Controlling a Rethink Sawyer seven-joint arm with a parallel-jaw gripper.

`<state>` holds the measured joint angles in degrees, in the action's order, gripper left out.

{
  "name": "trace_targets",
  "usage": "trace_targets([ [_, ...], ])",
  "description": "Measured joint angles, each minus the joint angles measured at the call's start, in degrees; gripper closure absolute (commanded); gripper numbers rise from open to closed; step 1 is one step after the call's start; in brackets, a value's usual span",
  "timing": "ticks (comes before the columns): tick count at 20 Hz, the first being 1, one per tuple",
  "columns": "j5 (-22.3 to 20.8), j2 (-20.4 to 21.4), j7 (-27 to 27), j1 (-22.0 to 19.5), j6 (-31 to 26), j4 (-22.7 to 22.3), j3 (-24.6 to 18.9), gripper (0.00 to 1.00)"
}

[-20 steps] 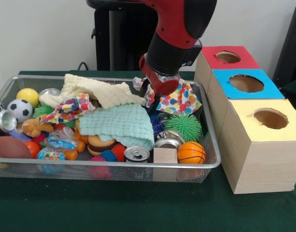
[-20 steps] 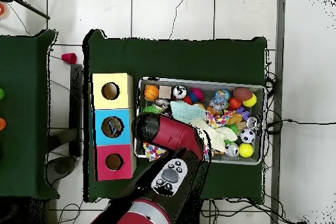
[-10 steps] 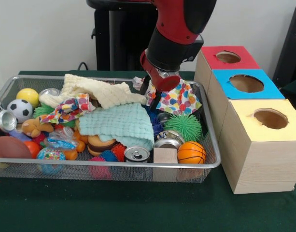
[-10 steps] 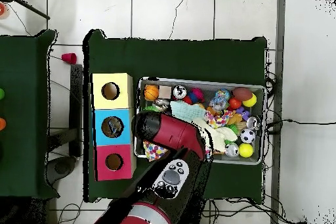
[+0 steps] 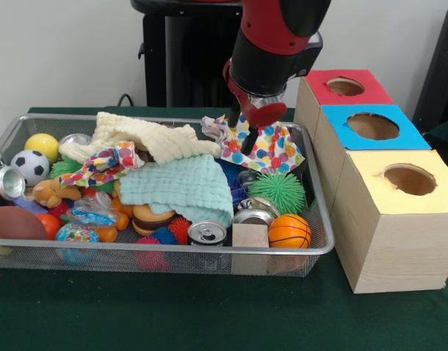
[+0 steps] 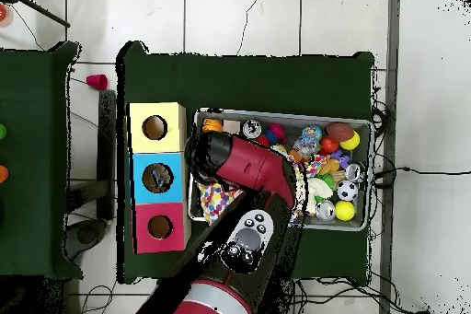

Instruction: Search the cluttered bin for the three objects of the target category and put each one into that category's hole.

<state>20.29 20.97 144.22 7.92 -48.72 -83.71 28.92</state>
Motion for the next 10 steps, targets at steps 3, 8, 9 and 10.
trace_targets([
  [3, 0.01, -0.84, 0.00, 0.14, -0.07, 2.65, 0.42, 0.00],
  [8, -1.04, -3.93, 0.00, 0.72, 1.40, 8.75, 2.81, 0.00],
  [9, -1.42, -4.26, 0.00, 0.77, 1.71, 9.38, 3.08, 0.00],
  [10, -1.80, -4.58, 0.00, 0.81, 2.03, 9.97, 3.35, 0.00],
])
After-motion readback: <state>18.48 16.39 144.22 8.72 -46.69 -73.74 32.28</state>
